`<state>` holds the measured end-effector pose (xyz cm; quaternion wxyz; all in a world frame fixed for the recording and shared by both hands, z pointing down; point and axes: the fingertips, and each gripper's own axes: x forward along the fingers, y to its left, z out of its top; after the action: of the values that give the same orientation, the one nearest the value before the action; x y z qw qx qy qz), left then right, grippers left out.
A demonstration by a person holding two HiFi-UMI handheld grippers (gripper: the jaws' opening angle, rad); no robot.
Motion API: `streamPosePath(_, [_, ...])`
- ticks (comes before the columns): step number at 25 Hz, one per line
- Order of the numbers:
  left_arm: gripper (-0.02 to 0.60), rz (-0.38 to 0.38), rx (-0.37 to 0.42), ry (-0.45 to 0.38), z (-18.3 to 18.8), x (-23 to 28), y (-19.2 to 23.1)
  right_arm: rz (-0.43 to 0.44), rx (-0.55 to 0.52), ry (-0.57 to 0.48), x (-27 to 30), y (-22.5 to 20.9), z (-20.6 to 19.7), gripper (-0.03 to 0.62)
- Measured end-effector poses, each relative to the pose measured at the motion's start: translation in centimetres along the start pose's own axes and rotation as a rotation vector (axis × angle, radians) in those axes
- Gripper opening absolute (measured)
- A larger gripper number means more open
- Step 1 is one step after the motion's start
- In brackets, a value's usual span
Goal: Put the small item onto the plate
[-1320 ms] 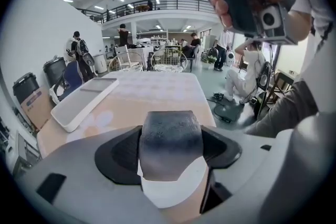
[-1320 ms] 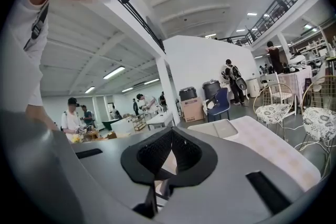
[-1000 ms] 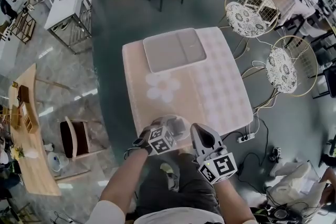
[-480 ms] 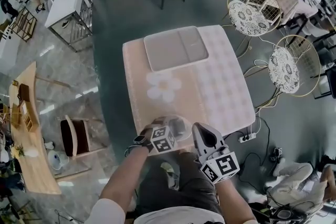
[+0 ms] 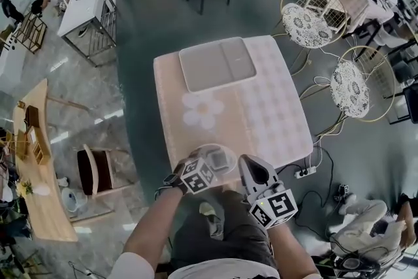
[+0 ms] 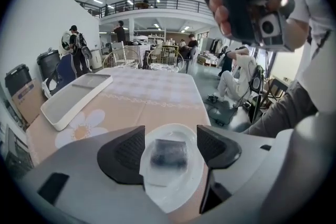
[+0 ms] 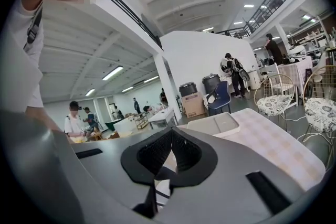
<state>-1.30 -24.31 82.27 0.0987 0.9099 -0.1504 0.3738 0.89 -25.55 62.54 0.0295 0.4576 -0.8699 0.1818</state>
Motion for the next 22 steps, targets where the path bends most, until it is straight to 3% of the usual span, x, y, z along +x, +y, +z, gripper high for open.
streamPosePath(3, [0.285, -0.017, -0.072, -0.079, 2.6, -2.4, -1.0, 0.004, 0.010, 0.007, -0.4, 0.5, 1.0, 0.014])
streamPosePath(7, [0.138, -0.011, -0.156, -0.197, 6.6, -5.9, -2.2, 0.011, 0.008, 0.010, -1.5, 0.9, 2.8, 0.014])
streamPosePath(11, [0.040, 0.044, -0.222, -0.296, 10.1, -9.8, -1.5, 0.010, 0.008, -0.010, -2.4, 1.4, 5.4, 0.014])
streamPosePath(14, [0.021, 0.083, -0.275, -0.360, 12.3, -12.4, -1.0, 0.015, -0.004, -0.021, -3.1, 1.8, 7.0, 0.014])
streamPosePath(22, [0.005, 0.204, -0.329, -0.492, 16.1, -18.9, -1.1, 0.032, 0.006, -0.016, -3.3, 3.6, 9.1, 0.013])
